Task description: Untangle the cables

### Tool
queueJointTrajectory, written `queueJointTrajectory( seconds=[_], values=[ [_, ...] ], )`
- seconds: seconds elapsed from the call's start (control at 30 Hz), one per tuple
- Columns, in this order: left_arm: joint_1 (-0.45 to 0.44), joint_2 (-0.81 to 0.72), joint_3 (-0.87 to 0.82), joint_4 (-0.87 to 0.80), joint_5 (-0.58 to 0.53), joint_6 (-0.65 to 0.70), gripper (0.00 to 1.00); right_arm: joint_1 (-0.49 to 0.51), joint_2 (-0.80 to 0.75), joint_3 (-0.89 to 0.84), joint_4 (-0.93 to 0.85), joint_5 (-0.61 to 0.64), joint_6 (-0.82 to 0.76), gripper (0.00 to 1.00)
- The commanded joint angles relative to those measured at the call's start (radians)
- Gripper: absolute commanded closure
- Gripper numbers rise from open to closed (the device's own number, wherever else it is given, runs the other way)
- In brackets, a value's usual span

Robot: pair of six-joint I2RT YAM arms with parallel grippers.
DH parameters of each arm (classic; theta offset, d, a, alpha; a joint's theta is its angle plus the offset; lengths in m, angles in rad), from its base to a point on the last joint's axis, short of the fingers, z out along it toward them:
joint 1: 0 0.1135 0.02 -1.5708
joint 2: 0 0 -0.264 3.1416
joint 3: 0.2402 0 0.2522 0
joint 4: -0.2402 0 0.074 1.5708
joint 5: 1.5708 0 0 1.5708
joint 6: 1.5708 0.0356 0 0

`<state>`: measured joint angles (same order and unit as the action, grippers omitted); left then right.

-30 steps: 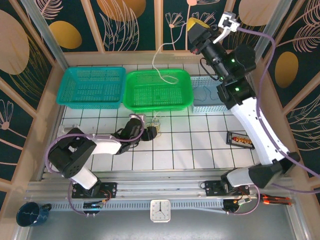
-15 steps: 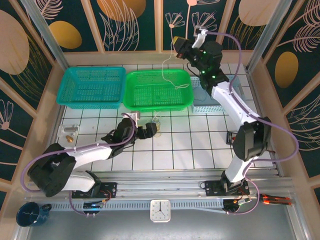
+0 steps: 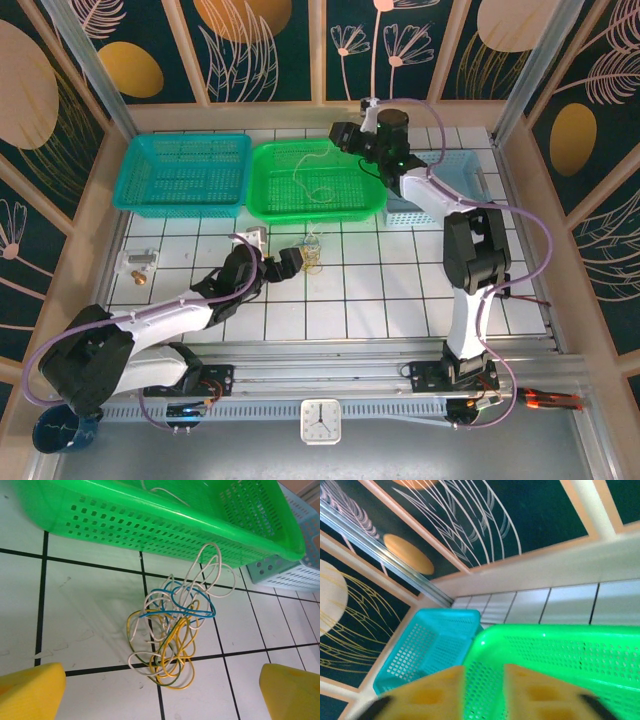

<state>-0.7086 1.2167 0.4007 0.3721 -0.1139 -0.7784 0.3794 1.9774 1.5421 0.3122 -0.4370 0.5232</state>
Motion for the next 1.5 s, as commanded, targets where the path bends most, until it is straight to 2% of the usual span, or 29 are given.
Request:
queueJointTrajectory(
  seconds=[0.0, 0.13, 0.43, 0.8, 1.0, 1.23, 1.47],
  values=[
    [-0.003, -0.012, -0.018, -0.012, -0.023, -0.022, 0.01, 0.000, -0.001, 0.023, -0.018, -0.021, -0.030, 0.51],
    [-0.003, -0.013, -0.030, -0.006, -0.028, -0.034, 0.01, 0.000, -0.031, 0.015, -0.023, -0.007, -0.049, 0.42],
    [-0.002, 0.008, -0.037, 0.011, -0.031, -0.043, 0.01, 0.002, -0.133, -0.058, -0.012, 0.004, -0.055, 0.41],
    [-0.002, 0.046, -0.034, 0.031, -0.032, -0.047, 0.01, 0.044, -0.346, -0.333, 0.018, 0.036, -0.037, 0.41],
    [-0.002, 0.075, -0.009, 0.034, -0.030, -0.032, 0.01, 0.110, -0.449, -0.515, -0.001, 0.080, -0.039, 0.41],
    [-0.003, 0.109, 0.021, 0.021, -0.023, -0.015, 0.01, 0.203, -0.451, -0.666, -0.025, 0.169, -0.037, 0.44],
    [-0.002, 0.100, 0.018, 0.013, -0.022, -0.015, 0.01, 0.223, -0.421, -0.799, 0.075, 0.202, 0.054, 0.47]
  ],
)
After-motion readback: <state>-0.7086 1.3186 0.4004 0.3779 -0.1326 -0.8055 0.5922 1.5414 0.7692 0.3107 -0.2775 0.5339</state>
